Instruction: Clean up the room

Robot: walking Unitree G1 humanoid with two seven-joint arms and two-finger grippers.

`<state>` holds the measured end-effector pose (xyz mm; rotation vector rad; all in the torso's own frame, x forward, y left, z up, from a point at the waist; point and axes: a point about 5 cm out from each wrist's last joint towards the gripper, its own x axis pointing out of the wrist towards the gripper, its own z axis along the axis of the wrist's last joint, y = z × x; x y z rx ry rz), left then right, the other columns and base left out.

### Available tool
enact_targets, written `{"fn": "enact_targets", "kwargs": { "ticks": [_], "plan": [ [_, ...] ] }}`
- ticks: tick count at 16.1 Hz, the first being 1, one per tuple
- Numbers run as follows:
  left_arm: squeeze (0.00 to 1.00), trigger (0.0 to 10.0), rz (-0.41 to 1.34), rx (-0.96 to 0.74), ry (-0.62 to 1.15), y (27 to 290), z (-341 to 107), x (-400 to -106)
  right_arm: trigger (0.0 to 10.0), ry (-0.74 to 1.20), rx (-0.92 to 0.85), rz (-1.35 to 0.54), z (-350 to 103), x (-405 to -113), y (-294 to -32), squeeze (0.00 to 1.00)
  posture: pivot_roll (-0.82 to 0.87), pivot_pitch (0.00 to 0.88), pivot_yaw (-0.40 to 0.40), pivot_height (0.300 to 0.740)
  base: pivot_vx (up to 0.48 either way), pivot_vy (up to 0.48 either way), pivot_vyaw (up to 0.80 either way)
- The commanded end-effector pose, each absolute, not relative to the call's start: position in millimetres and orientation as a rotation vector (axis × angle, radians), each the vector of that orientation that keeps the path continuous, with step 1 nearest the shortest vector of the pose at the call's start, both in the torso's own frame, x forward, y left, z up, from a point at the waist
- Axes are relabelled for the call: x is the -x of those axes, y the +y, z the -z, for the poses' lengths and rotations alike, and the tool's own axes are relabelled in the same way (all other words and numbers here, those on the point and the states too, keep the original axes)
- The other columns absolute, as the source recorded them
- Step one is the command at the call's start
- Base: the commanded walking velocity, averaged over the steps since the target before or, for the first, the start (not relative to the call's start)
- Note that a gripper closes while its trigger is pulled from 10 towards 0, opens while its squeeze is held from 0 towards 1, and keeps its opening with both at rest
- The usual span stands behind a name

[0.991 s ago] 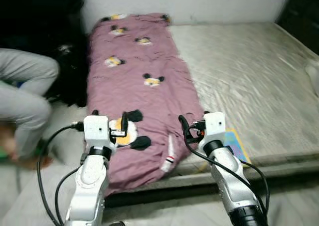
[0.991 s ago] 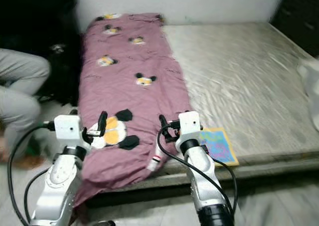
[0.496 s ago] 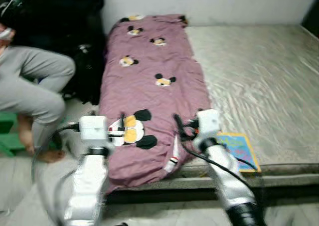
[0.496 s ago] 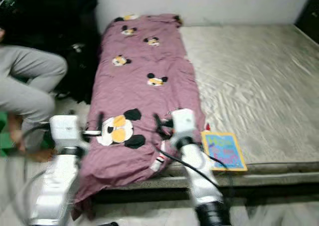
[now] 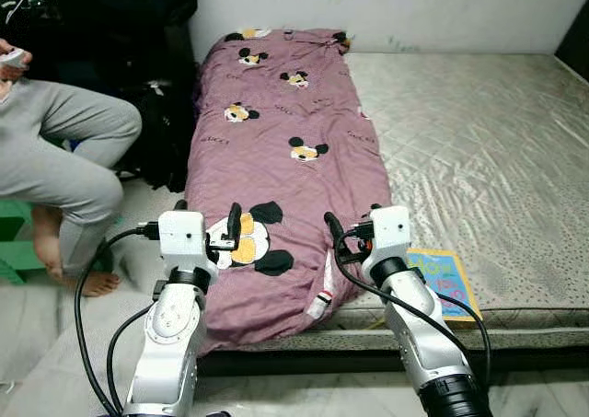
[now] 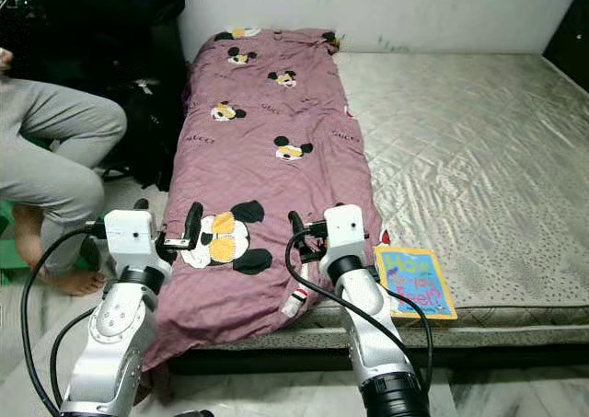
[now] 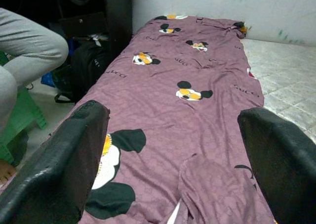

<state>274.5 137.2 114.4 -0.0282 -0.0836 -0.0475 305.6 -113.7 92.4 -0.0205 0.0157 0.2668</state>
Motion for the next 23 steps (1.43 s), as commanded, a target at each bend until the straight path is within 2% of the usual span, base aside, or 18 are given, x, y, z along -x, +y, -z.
{"fn": "enact_targets", "kwargs": {
  "ticks": [1,9,14,23],
  "plan": [
    [0.0,10.0,0.05,0.035,-0.083,135.8,-114.2,-275.5,10.0,0.012,0.023,-0.269,-93.8,-307.7,-113.5,0.0,-0.08,0.045,-0.036,0.74,0.0,0.0,0.0],
    [0.0,10.0,0.086,0.032,-0.101,132.4,-117.3,-276.1,10.0,0.004,0.032,-0.27,-95.4,-309.4,-112.7,0.0,-0.08,0.053,-0.035,0.74,0.0,0.0,0.0],
    [0.0,10.0,0.074,0.033,-0.094,133.4,-116.4,-276.8,10.0,0.007,0.031,-0.269,-95.1,-309.9,-112.1,0.0,-0.08,0.054,-0.035,0.74,0.0,-0.208,0.51],
    [0.0,10.0,0.078,0.036,-0.093,131.8,-116.3,-277.8,10.0,0.01,0.029,-0.269,-94.7,-310.7,-113.0,0.0,-0.09,0.056,-0.036,0.74,0.0,0.0,0.0]
  ]
}}
